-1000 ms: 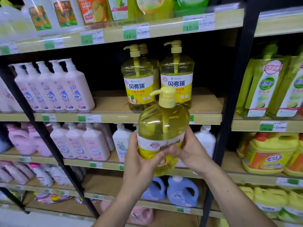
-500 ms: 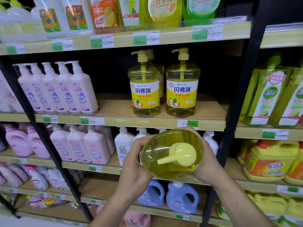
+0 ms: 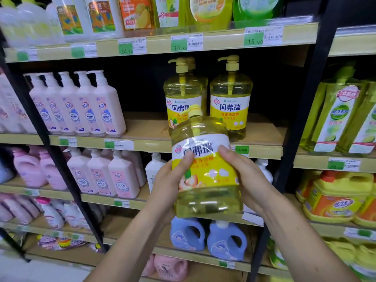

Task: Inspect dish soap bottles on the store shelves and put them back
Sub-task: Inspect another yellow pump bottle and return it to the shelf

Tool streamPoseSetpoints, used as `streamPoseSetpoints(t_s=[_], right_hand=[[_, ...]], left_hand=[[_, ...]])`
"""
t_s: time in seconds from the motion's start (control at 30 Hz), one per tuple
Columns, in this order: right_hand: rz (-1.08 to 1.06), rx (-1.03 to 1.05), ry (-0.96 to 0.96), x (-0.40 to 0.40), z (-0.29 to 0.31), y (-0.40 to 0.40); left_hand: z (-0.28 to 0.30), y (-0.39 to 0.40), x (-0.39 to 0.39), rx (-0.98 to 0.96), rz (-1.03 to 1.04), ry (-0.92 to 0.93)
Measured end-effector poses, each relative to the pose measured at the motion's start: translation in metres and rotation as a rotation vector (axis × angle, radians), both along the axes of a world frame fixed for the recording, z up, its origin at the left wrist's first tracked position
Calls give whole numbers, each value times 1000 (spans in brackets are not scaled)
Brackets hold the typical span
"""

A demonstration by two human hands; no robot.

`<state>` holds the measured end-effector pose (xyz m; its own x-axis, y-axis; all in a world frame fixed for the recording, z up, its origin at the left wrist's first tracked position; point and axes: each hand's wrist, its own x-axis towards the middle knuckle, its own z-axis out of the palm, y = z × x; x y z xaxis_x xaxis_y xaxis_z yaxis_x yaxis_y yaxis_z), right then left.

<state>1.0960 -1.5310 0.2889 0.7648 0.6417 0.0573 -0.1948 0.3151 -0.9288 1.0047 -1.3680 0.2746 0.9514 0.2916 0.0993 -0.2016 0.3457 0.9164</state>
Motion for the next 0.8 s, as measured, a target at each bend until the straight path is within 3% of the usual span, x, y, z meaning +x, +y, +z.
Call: streamPoseSetpoints(t_s=[0.3,0.37,0.47,0.53,0.67,0.8], right_hand=[[-69,76,77,1,13,10],[-92,75,81,2,15,11],[-214,38,49,0,21,13],[-312,-38,-30,-2,24,19],[-438,-178,-132,-7,24,29],[-445,-94,-79,-8,31,24]], left_hand=[[26,-5,6,-84,-42,70],[33,-3,8,-22,-29,107],[41,6,12,217,96,218],[46,8,16,308,47,265],[49,3,28,242,2,252],[39,9,29,12,-173,232]])
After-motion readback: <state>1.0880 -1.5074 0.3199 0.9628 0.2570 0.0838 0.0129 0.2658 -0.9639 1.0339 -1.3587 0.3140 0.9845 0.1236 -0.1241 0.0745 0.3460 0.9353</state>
